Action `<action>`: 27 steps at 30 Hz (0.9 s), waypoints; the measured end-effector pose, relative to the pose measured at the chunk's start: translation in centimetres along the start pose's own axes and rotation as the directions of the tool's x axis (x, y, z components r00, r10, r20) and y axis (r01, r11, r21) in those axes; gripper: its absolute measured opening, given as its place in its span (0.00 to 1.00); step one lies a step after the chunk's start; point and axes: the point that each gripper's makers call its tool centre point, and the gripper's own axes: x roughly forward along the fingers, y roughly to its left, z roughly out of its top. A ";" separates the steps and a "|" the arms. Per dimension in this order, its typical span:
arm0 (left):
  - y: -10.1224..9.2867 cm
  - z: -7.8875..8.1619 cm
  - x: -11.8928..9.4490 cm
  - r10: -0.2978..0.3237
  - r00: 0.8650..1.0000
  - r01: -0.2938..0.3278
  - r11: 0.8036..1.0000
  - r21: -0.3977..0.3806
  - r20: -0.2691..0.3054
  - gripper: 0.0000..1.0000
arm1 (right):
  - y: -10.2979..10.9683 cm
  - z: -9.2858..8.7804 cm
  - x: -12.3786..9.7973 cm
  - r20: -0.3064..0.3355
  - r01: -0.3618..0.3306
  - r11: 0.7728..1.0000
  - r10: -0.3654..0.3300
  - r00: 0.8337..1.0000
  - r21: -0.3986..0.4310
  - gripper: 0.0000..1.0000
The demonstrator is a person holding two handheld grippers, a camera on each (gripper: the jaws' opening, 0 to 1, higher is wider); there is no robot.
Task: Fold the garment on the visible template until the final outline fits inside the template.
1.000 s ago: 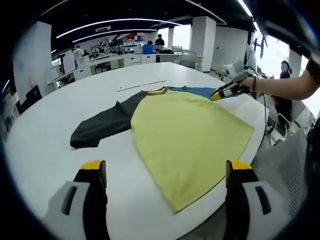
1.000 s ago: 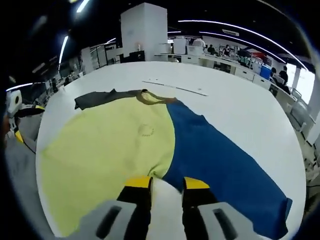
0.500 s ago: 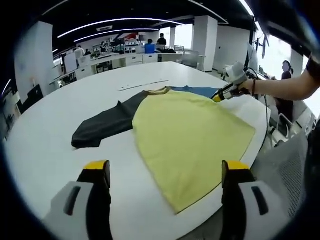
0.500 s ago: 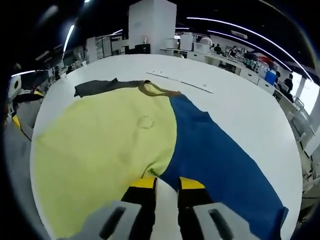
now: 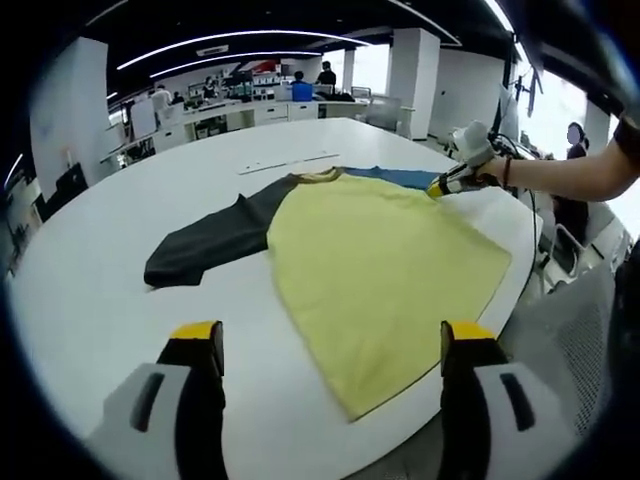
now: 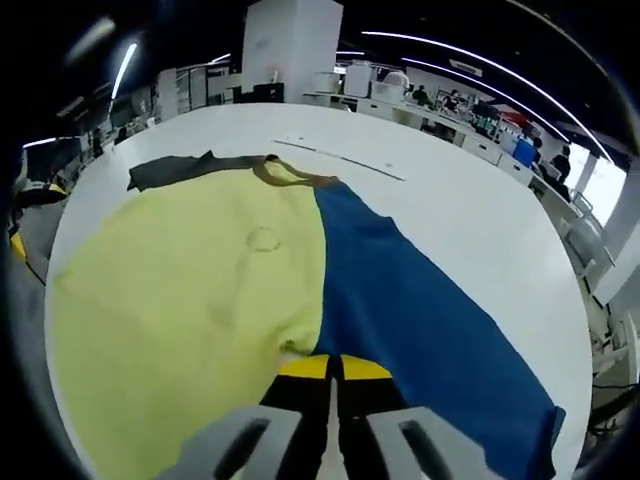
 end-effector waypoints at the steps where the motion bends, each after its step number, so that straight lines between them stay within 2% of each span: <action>1: 0.0 0.0 0.0 -0.002 1.000 0.002 1.000 0.001 -0.001 0.87 | -0.2 0.0 0.0 0.001 0.003 1.000 -0.003 1.000 0.003 0.00; 8: -0.1 -0.2 0.1 -0.007 1.000 0.007 1.000 0.005 -0.009 0.87 | -1.0 0.3 0.1 0.012 0.030 0.999 -0.030 0.999 0.027 0.00; 18: 0.1 -0.2 -0.1 -0.006 1.000 0.006 1.000 -0.002 -0.006 0.88 | -1.0 0.3 0.3 0.007 0.034 0.999 -0.035 0.999 0.041 0.00; 21: 0.1 -0.3 -0.1 -0.005 1.000 0.005 1.000 0.001 -0.011 0.88 | -1.0 0.2 0.1 0.011 0.026 0.997 -0.027 1.000 0.079 0.00; 25: 0.0 -0.1 0.0 -0.006 1.000 0.006 1.000 0.001 -0.005 0.89 | -1.4 0.4 -0.6 0.030 0.021 0.992 -0.025 0.999 0.121 0.10; 27: -0.1 -0.1 0.0 -0.008 1.000 0.008 1.000 0.006 -0.008 0.89 | -1.8 0.8 -1.0 0.049 0.024 0.989 -0.031 0.998 0.144 0.19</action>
